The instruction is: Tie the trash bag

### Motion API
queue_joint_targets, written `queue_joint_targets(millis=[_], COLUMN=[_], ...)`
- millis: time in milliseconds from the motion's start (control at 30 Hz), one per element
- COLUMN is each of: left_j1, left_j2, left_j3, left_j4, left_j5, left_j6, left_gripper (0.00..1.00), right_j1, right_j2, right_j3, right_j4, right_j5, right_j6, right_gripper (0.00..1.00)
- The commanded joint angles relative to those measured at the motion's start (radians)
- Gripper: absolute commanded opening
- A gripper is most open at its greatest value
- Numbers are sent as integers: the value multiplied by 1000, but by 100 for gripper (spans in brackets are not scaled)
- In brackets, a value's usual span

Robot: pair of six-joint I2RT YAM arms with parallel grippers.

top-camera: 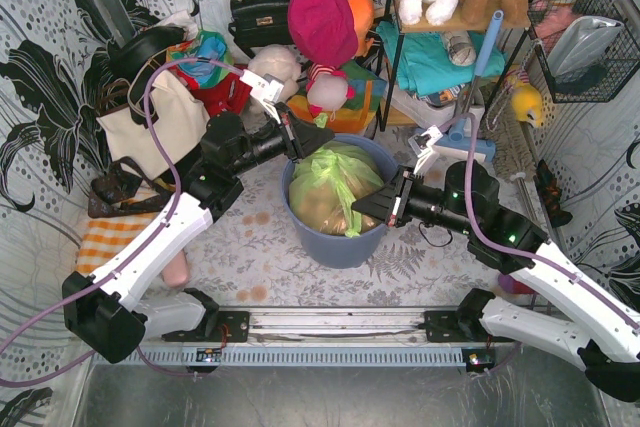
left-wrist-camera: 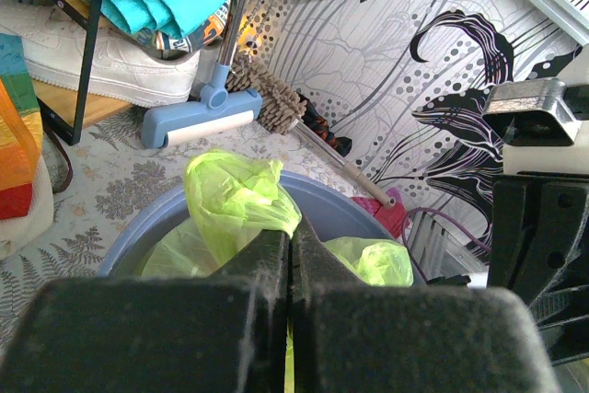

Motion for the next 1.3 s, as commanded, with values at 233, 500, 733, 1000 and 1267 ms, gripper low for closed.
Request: queue_joint_targets(millis=[233, 500, 733, 1000, 1267], left_j1=[1, 2, 1, 2, 1], left_j2=[-12, -13, -16, -14, -13], left_j3=[42, 38, 38, 38, 35], left_j4=[23, 22, 19, 17, 20], left_j5=[-6, -7, -9, -11, -10], left_j6=[18, 16, 18, 21, 18], left_gripper=[1, 1, 1, 1, 1], right_j1=[-4, -4, -3, 3, 25], right_j2=[30, 43, 56, 73, 151], right_j3=[-35, -72, -126, -184, -198], right_j4=[217, 301, 397, 571, 662], right_j5=[-173, -199, -239, -264, -296], right_j6=[61, 94, 137, 181, 200], right_gripper=[13, 20, 8, 16, 33])
